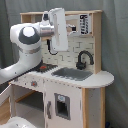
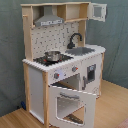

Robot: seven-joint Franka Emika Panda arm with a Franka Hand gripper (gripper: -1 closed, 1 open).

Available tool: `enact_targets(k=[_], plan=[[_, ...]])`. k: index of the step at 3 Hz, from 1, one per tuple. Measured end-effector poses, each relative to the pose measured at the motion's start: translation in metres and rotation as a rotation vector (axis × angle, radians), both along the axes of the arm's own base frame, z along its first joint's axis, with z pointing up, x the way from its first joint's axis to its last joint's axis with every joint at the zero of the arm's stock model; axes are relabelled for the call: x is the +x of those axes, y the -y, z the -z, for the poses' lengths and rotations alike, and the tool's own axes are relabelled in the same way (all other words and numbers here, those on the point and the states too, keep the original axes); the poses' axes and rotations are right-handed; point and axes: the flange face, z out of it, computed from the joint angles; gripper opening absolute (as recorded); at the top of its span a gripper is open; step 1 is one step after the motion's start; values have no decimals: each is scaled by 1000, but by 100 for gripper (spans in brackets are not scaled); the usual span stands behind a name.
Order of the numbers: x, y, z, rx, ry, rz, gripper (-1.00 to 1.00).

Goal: Play with the kitchen

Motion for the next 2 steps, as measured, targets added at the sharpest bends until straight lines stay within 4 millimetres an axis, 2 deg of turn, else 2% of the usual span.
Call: enact_targets(k=[2], plan=[[36,7,12,-39,-68,-125,-100]])
